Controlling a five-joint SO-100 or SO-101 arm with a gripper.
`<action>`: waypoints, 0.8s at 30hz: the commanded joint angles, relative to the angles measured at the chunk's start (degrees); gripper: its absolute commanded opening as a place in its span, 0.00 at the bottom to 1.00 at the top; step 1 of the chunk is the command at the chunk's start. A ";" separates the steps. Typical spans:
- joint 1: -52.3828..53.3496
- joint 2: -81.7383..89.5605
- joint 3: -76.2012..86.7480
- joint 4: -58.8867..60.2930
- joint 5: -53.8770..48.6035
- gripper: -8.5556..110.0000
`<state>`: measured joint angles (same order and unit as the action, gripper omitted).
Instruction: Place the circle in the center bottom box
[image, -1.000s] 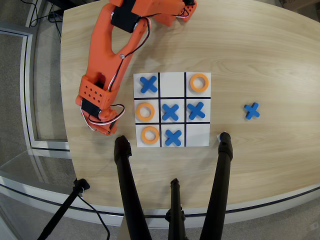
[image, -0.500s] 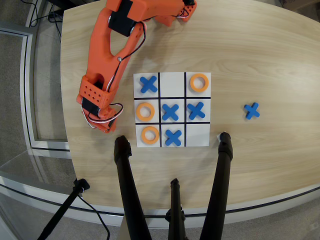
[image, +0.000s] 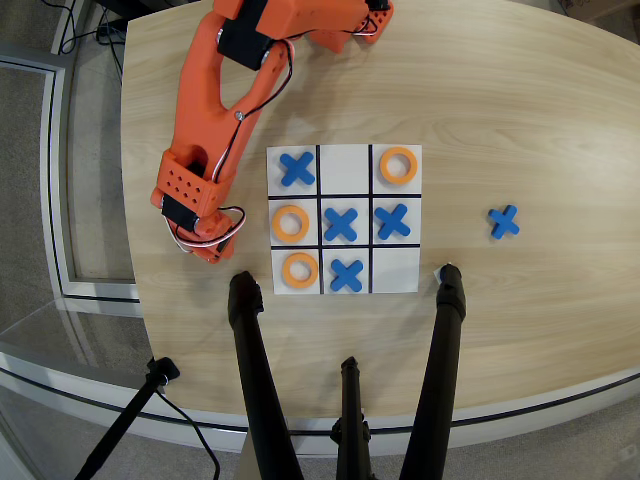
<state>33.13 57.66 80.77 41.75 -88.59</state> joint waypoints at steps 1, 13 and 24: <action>-0.79 0.62 1.23 1.41 0.62 0.17; -0.97 1.05 2.02 1.49 0.88 0.07; -4.83 19.86 -4.31 15.56 8.53 0.07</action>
<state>30.59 68.29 79.45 52.47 -81.47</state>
